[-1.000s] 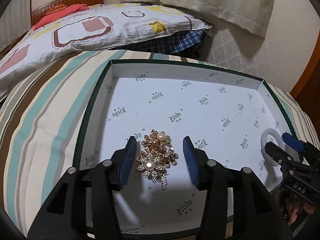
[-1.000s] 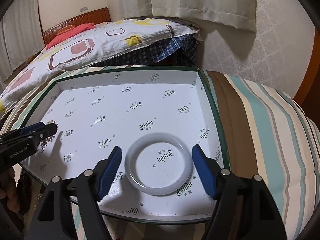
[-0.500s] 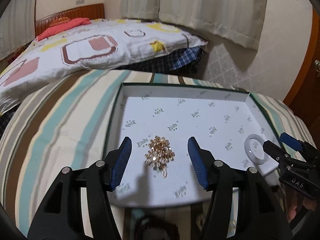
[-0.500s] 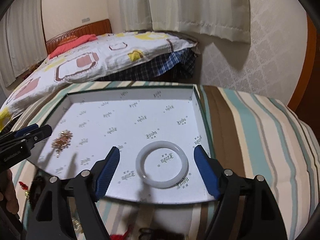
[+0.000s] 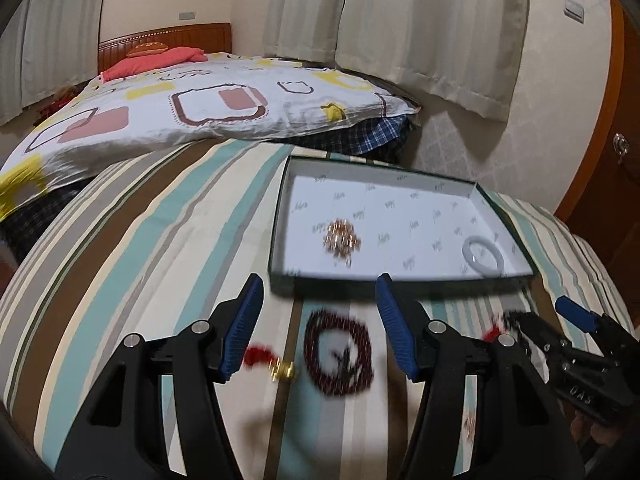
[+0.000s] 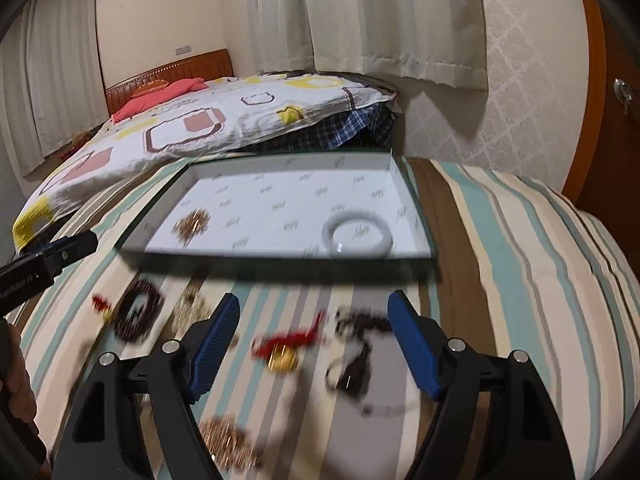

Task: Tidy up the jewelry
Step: 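Withdraw both open tools from the box back over the jewelry, then grasp the rose-gold cluster brooch with the right tool while the left tool grasps the pearl ring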

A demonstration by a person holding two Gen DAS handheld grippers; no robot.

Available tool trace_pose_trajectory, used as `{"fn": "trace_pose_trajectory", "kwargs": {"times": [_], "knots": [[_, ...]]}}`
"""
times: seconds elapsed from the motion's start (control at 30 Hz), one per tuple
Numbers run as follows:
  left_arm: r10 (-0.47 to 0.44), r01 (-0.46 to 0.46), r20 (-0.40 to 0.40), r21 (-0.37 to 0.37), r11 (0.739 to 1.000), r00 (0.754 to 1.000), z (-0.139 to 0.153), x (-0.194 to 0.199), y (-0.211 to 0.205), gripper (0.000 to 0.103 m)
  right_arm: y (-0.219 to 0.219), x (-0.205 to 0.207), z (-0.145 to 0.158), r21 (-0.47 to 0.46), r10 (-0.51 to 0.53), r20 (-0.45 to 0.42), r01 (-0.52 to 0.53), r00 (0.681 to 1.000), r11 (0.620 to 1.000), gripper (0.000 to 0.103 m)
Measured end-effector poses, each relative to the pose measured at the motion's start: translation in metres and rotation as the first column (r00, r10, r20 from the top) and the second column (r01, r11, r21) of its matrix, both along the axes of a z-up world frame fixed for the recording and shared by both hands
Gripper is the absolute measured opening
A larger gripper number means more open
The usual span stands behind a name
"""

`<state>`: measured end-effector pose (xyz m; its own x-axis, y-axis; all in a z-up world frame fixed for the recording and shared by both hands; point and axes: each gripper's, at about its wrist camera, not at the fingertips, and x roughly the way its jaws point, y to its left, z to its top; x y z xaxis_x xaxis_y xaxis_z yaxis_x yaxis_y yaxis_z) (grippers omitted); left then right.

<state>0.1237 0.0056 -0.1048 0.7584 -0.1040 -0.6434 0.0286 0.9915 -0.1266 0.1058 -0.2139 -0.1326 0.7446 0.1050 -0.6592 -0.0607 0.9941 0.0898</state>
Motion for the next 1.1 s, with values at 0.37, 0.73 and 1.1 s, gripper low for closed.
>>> {"fn": "trace_pose_trajectory", "kwargs": {"times": [0.37, 0.73, 1.1], "knots": [[-0.002, 0.003, -0.049, 0.017, 1.0, 0.999, -0.025, -0.049, 0.007, 0.057, 0.02, -0.047, -0.032, -0.003, 0.032, -0.062, -0.033, 0.998, 0.999, 0.074], [-0.026, 0.028, -0.069, 0.028, 0.999, 0.997, -0.034, -0.063, 0.002, 0.057, 0.04, -0.049, -0.043, -0.043, 0.078, -0.116, -0.083, 0.99, 0.996, 0.074], [-0.052, 0.054, -0.085, 0.02, 0.998, 0.995, -0.037, -0.065, -0.008, 0.057, 0.044, -0.057, -0.044, -0.022, 0.141, -0.111, -0.144, 0.984, 0.989, 0.017]]}}
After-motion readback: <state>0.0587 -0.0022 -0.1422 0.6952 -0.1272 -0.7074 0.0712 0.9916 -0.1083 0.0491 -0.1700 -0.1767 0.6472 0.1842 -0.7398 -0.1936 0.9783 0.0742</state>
